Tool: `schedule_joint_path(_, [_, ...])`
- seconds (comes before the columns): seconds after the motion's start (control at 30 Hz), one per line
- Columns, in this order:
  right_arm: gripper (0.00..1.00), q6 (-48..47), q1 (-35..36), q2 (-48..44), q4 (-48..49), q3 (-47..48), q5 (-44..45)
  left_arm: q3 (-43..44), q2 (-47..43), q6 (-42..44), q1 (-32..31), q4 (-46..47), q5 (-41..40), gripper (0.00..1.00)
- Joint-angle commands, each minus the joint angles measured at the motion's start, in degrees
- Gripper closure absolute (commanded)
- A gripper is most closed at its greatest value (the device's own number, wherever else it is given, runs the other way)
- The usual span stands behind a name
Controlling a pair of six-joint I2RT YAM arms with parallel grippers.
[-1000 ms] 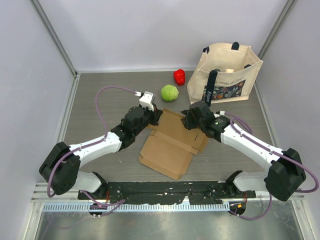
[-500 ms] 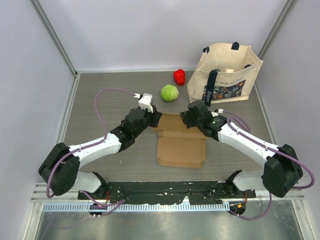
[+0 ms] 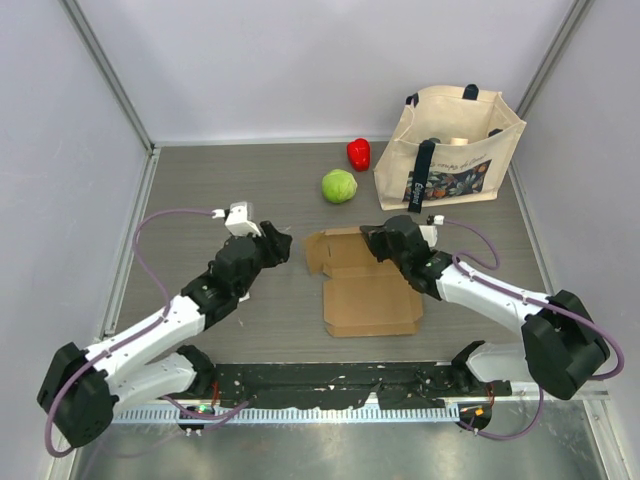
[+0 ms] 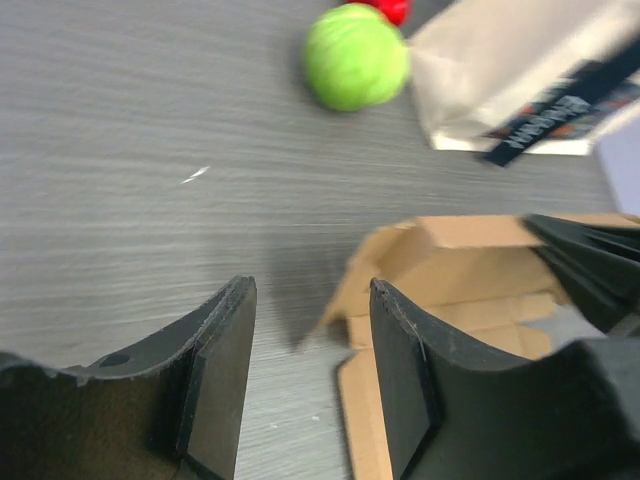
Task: Fold the paper box
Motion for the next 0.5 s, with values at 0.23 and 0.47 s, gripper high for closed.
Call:
schedule_joint_path(0.23, [0.99, -0.2, -3.9, 0.0, 7.7, -2.5, -6.2, 9.7, 22.3, -8.2, 11.6, -6.6, 14.3, 0.64])
schedule_joint_path(0.47, [0.99, 0.7, -6.2, -0.8, 11.7, -5.8, -9.1, 14.9, 31.9, -5.3, 11.7, 0.9, 26.2, 0.71])
